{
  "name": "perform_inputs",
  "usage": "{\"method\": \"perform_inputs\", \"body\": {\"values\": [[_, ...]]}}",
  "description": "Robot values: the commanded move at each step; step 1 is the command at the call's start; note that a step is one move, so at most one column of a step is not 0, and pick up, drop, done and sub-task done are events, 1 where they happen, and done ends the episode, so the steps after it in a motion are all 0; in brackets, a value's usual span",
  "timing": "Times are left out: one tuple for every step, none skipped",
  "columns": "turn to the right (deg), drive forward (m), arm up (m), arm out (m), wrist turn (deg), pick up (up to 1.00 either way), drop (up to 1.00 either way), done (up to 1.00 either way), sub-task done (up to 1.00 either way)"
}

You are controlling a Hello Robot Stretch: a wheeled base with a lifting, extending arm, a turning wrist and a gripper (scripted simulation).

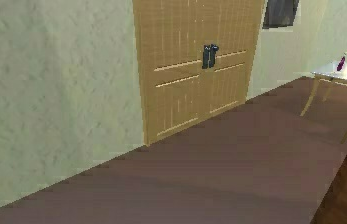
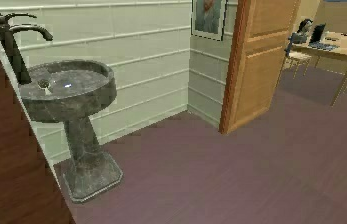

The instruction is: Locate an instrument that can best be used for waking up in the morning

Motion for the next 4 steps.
{"method": "perform_inputs", "body": {"values": [[6.0, 0.0, 0.0, 0.0, 0.0, 0.0, 0.0, 0.0, 0.0], [0.0, 0.2, 0.0, 0.0, 0.0, 0.0, 0.0, 0.0, 0.0], [12.0, 0.0, 0.0, 0.0, 0.0, 0.0, 0.0, 0.0, 0.0], [0.0, 0.5, 0.0, 0.0, 0.0, 0.0, 0.0, 0.0, 0.0]]}}
